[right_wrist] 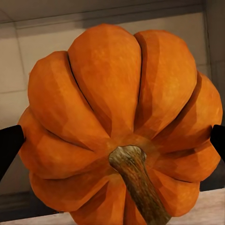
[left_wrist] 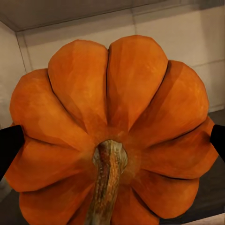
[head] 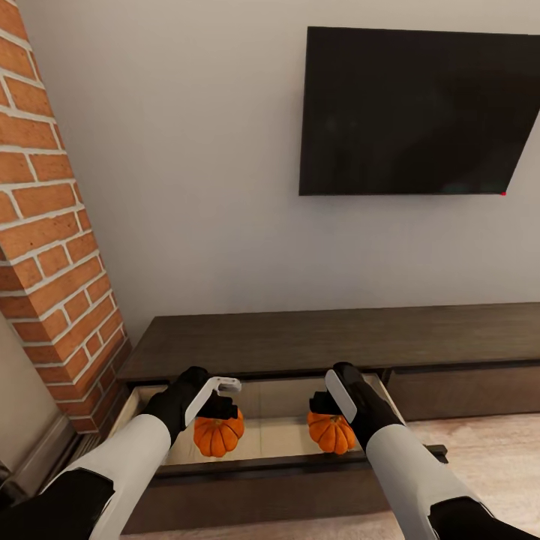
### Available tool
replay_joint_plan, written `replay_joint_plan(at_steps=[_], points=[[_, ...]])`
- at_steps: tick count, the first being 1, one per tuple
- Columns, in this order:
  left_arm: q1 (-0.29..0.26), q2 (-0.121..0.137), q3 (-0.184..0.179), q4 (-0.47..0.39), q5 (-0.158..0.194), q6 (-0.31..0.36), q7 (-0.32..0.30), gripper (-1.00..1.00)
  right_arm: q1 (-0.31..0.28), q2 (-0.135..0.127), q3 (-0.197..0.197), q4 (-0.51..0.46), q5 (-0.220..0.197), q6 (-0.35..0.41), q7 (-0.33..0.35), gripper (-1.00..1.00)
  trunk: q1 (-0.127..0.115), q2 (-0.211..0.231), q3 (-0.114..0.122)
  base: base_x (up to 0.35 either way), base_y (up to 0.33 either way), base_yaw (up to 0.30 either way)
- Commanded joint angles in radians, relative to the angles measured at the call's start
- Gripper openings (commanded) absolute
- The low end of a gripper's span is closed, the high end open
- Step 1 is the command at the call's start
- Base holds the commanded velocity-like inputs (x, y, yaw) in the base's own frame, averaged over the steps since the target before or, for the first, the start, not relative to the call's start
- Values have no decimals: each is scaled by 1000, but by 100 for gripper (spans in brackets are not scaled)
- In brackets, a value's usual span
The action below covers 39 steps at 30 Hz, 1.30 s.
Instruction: Place each of the two pumpkins and all three candles from the living room inside a cabinet in the living room (use any cabinet), then make sure every cabinet is closed, and position the cauldron so it is next to a table in the living room.
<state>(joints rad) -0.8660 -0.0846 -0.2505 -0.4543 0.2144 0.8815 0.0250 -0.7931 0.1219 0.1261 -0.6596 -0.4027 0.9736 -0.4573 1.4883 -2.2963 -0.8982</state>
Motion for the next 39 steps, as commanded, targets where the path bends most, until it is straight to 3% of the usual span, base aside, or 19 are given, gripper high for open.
replay_joint_plan(at_steps=[1,39], points=[[-1,1,-6,-1,5,4,3,-100,0,-1,3,8,-15,2,-9,-100,0,0,-1,181,33,0],[-1,0,-7,-1,5,4,3,-100,0,-1,3,8,-15,1,-9,-100,0,0,-1,44,2,0]])
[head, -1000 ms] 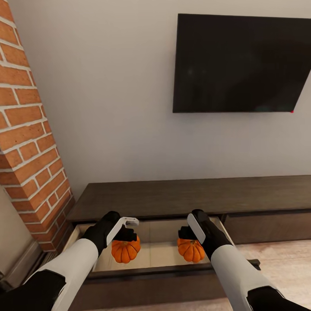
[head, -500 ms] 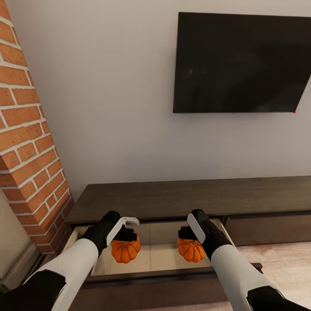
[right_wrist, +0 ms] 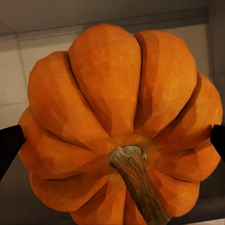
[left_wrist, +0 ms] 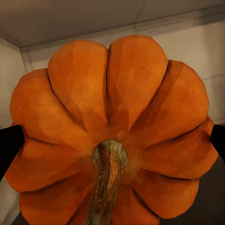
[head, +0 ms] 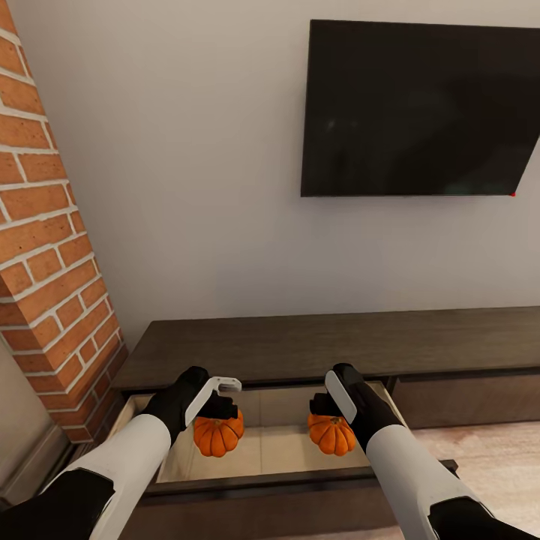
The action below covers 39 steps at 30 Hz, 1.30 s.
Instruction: Place each of the two pumpkins and all three candles from the living room inside a cabinet in the living room (use any cabinet), then make sure every cabinet is closed, and position the cauldron so it is next to a table in the living room.
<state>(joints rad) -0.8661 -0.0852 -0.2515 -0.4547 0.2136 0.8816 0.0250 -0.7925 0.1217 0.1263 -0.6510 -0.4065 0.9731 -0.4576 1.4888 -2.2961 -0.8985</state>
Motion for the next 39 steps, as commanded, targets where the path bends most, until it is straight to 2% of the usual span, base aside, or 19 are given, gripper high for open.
replay_joint_plan(at_steps=[1,10,22,28,33,39], points=[[-1,1,-5,-1,6,3,3,-100,-1,0,3,-1,-11,2,-9,-100,0,0,-1,2,0,0],[-1,1,-5,0,6,3,3,-100,-1,0,3,0,-11,2,-9,-100,0,0,-1,0,0,0],[-1,1,-5,3,6,5,3,-100,-1,-1,3,2,-11,1,-9,-100,46,-84,-39,0,0,0],[-1,1,-5,4,6,5,3,-100,-1,-2,4,8,-8,-54,-9,-100,46,-84,-39,0,0,0],[-1,1,-5,4,6,5,3,-100,-1,-2,4,10,-4,-67,-9,-100,46,-84,-39,0,0,0],[-1,1,-5,4,6,4,3,-100,-1,-2,4,11,-3,-93,-9,-100,69,-126,-57,0,0,0]])
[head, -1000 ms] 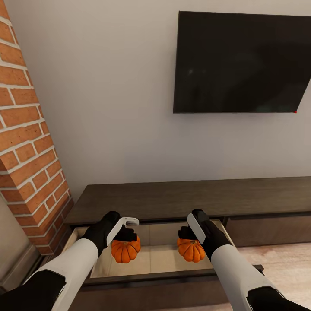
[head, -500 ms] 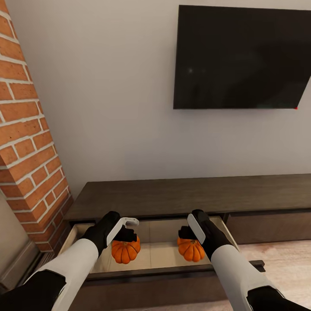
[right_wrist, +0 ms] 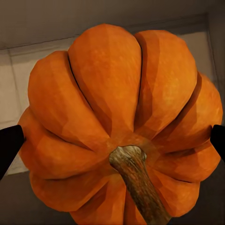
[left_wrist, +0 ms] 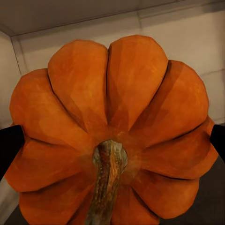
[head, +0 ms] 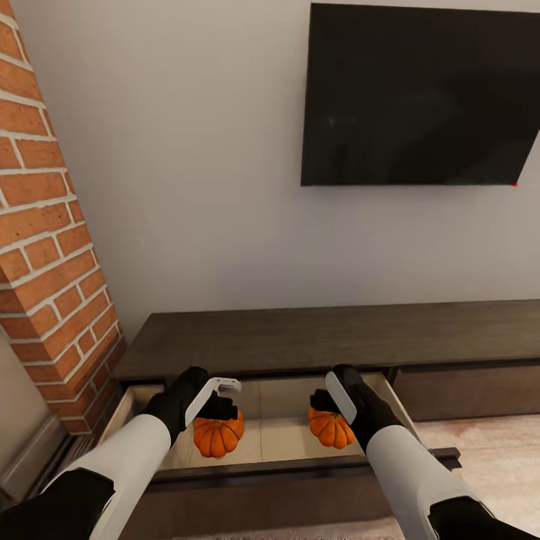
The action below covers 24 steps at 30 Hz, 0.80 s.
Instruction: Place each of the two pumpkins and all three candles from the living room inside a cabinet in the living room (use any cabinet), then make sure every cabinet is closed, and position the cauldron so it is next to a table in the living room.
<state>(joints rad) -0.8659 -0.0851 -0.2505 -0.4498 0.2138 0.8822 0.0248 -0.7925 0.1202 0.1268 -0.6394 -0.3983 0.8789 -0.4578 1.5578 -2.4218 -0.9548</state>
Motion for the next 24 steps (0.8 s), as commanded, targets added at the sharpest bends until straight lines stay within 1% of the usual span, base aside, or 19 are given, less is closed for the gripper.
replay_joint_plan(at_steps=[1,3,5,7,10,14,19,24], points=[[-1,1,-6,-1,6,3,3,-100,-1,-1,4,1,-11,-5,-9,-100,4,-8,-4,0,0,0],[-1,1,-6,-1,5,3,3,-100,-1,-1,6,3,-10,-11,-9,-100,11,-22,-10,0,0,0],[-1,1,-6,-1,5,4,3,-100,-1,-1,20,5,-10,-15,-9,-100,19,-36,-17,0,0,0],[-1,1,-6,-1,5,3,3,-100,-1,-1,45,5,-12,-18,-9,-100,19,-36,-17,0,0,0],[-1,1,-6,-2,5,3,3,-100,-1,-1,58,6,-16,-19,-9,-100,19,-36,-17,0,0,0],[-1,1,-6,-2,6,3,3,-100,-1,-1,64,6,-18,-20,-9,-100,19,-36,-17,22,0,0],[-1,1,-6,-2,6,3,3,-100,-1,-1,65,5,-18,-20,-9,-100,19,-36,-17,125,0,0],[-1,1,-6,-3,5,3,3,-100,-1,-1,65,6,-19,-20,-9,-100,19,-36,-17,26,0,0]])
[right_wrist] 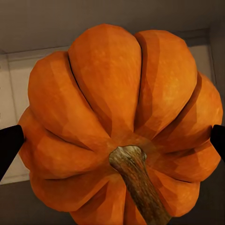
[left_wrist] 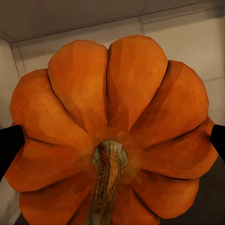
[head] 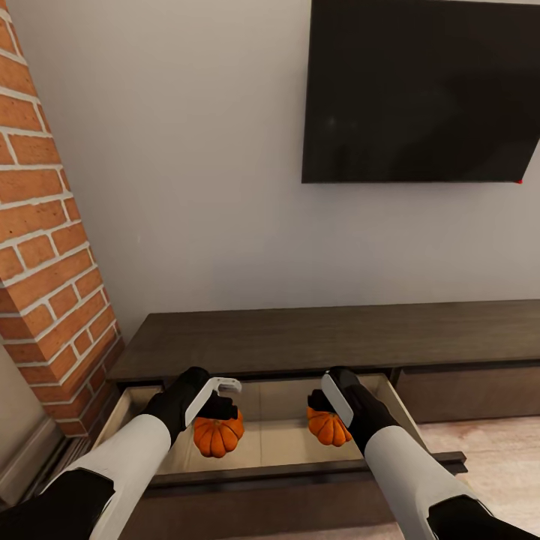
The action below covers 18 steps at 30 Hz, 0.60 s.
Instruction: Place each of the two pumpkins and all three candles from the living room inside a cabinet in the living room (use any cabinet), then make sure every cabinet is closed, and position the cauldron so it is next to a table in the living room.
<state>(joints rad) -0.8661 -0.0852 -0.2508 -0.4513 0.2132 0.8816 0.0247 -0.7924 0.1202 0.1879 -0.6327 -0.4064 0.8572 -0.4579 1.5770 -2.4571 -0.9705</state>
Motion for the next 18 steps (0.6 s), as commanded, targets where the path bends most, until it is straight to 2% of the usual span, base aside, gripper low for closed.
replay_joint_plan(at_steps=[1,9,13,18], points=[[-1,1,-6,-1,6,4,3,-100,-1,-1,4,-1,-11,2,-8,-100,0,0,-1,7,0,0],[-1,1,-5,-1,6,4,4,-100,-1,-1,4,-1,-11,2,-8,-100,0,0,-1,2,0,0],[-1,1,-5,-1,6,4,4,-100,-1,-1,4,-2,-11,2,-8,-100,15,-28,-14,0,0,0],[-1,1,-5,-1,6,4,4,-100,-1,-1,4,-2,-11,2,-7,-100,15,-28,-14,0,0,0]])
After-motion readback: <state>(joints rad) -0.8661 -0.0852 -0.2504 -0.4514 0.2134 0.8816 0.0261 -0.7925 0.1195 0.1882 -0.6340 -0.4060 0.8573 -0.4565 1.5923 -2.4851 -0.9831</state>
